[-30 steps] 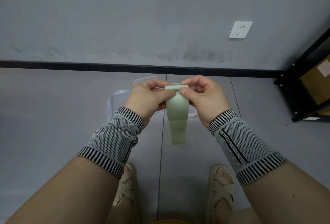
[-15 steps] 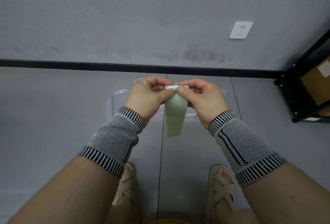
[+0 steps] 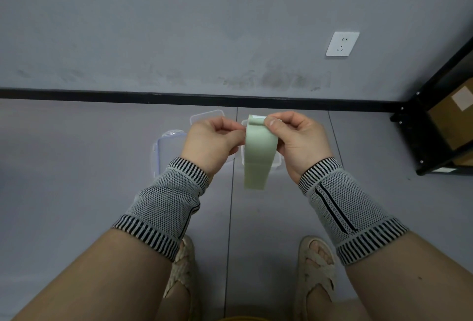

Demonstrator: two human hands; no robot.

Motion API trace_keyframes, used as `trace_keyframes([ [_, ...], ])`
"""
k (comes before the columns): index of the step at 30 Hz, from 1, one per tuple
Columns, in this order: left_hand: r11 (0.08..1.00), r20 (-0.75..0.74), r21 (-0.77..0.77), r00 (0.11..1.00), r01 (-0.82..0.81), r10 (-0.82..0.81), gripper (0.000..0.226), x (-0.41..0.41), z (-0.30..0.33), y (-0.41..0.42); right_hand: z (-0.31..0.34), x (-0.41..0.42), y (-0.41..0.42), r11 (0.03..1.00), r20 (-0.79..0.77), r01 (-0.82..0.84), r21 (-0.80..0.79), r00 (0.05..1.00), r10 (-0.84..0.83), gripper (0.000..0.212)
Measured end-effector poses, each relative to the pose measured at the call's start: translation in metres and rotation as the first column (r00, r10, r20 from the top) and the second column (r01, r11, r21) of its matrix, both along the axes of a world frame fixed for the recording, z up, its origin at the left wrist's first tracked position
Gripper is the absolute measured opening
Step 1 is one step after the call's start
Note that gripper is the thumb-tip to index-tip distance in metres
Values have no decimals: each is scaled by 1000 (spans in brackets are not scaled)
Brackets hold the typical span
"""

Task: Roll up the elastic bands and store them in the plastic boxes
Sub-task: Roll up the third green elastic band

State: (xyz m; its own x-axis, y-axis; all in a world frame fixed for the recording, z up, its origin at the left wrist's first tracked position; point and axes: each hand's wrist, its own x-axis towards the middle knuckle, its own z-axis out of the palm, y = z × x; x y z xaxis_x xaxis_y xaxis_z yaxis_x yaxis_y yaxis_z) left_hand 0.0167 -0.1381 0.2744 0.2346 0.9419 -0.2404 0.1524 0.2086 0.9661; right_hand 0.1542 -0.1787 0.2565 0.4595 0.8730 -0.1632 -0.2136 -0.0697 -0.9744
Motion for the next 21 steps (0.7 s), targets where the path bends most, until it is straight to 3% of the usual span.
trace_keyframes([
  [11,997,-45,81,999,-17,21,12,2,-6,1,0,-1,0,998,81,59,25,995,-61,9],
  [21,998,34,-7,997,-66,66,18,6,-8,2,2,0,0,997,86,58,46,994,-61,10],
])
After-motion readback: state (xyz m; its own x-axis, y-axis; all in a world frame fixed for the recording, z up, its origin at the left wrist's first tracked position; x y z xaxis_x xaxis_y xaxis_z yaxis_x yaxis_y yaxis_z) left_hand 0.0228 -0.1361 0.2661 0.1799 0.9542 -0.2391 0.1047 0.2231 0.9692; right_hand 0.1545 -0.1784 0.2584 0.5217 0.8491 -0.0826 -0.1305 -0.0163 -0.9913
